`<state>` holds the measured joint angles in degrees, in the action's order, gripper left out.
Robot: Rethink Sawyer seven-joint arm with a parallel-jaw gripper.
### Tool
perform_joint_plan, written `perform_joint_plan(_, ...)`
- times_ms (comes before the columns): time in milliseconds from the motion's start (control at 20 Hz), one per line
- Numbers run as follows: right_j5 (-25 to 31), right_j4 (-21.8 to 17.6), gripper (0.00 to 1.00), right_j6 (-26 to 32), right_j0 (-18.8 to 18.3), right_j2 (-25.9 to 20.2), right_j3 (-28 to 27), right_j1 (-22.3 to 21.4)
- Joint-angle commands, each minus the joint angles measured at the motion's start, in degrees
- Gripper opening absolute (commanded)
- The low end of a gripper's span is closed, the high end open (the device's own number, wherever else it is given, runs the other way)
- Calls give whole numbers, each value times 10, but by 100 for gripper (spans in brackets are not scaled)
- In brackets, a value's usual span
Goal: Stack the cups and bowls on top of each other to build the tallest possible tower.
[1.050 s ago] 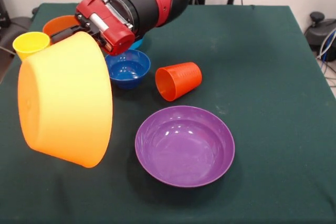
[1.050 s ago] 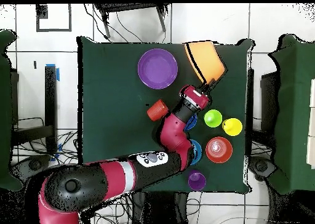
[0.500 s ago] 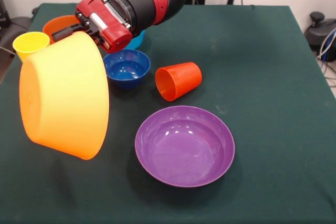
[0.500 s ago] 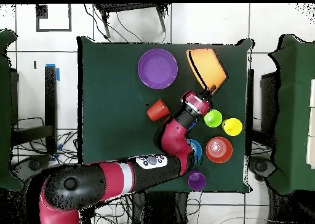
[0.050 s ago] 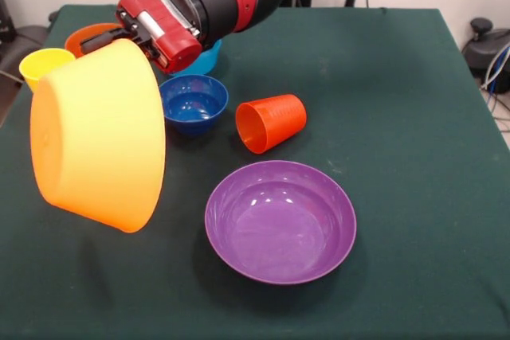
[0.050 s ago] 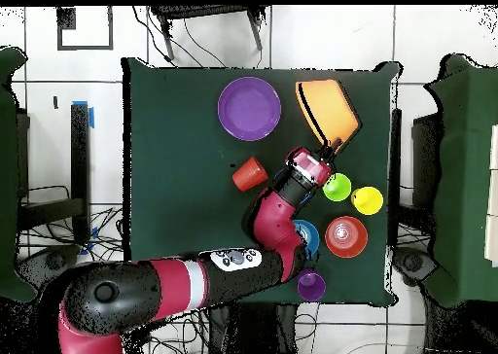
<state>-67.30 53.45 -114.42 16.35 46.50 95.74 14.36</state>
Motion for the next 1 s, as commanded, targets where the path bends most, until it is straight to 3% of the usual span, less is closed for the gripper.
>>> perform_joint_plan(50,71,29,0,29,11,-62,-4,3)
perform_joint_plan(350,57,79,0,39,20,-87,-7,17)
perform_joint_plan(750,52,108,0,29,31,-98,-9,37)
perform_joint_plan(1000,43,160,0,34,46,-124,-8,51)
